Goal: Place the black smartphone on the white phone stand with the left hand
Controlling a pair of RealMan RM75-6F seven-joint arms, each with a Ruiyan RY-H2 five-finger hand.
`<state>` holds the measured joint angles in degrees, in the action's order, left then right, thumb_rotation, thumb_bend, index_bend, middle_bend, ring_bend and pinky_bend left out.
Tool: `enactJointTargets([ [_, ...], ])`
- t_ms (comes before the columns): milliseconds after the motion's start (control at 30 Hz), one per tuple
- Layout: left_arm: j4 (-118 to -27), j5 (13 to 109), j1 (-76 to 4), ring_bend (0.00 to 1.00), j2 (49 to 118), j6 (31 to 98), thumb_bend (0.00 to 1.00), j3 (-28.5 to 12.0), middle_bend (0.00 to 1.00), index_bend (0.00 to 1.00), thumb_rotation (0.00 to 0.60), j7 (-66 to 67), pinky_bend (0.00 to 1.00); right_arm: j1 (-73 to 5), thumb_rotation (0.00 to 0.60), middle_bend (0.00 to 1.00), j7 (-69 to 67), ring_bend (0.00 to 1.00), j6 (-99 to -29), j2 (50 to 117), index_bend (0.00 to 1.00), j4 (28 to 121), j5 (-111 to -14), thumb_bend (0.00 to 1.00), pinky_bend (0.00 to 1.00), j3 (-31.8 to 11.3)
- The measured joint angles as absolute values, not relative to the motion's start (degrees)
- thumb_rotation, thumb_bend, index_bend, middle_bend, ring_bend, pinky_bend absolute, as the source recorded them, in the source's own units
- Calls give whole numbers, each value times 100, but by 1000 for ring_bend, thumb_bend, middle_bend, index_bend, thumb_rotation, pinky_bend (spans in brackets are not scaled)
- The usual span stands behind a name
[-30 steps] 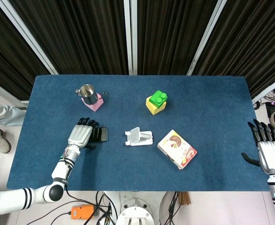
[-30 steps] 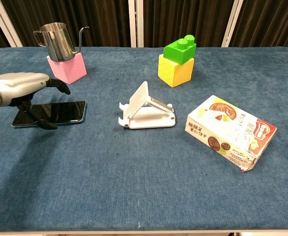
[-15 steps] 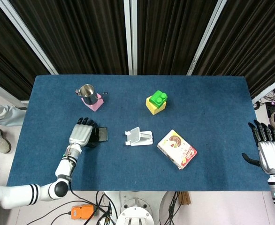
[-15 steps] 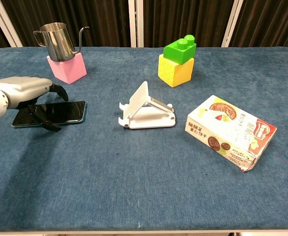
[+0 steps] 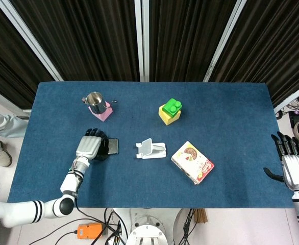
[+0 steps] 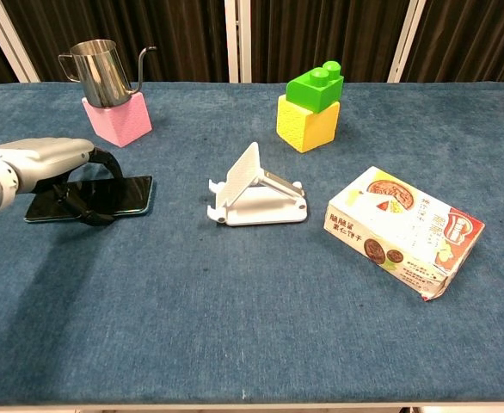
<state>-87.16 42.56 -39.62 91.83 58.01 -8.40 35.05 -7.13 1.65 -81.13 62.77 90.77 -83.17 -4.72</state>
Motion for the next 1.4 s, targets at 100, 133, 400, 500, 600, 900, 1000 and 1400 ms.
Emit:
enactJointTargets([
  [100,-8687,4565,-3880,207,9167,5815,195,-823,344,452,559,3178,0,-716,600,55,160,0,-8114,6283,0,9067,-8328,311,52,-471],
  [133,-8660,4709,-3845,285,9167,5837,196,-808,415,452,574,3062,0,-718,600,55,164,0,-8112,6284,0,9068,-8328,311,52,-471],
  [400,-8450,5477,-3645,429,9200,5985,199,-717,544,492,600,2373,117,-712,600,55,202,0,-8115,6259,0,9114,-8321,311,52,-467],
  [500,-8394,5809,-3571,452,9185,6097,201,-686,565,495,600,2131,213,-699,600,55,221,0,-8134,6234,0,9145,-8319,311,52,-467],
  [600,-8407,6134,-3491,469,9128,6243,203,-687,575,495,600,1820,314,-683,600,55,246,0,-8175,6210,0,9182,-8327,311,52,-469],
  [900,-8886,6793,-3352,474,8894,6381,203,-846,575,495,600,394,338,-666,600,55,327,0,-8227,6161,0,9288,-8388,311,52,-458],
  [1000,-9046,6918,-3354,467,8913,6319,203,-940,575,495,600,-180,338,-648,600,55,338,0,-8236,6147,0,9306,-8389,311,52,-444],
  [1400,-9159,6795,-3576,429,9719,6038,203,-1502,571,495,600,-1350,338,-605,600,55,308,0,-8202,6133,0,9269,-8344,311,52,-408],
])
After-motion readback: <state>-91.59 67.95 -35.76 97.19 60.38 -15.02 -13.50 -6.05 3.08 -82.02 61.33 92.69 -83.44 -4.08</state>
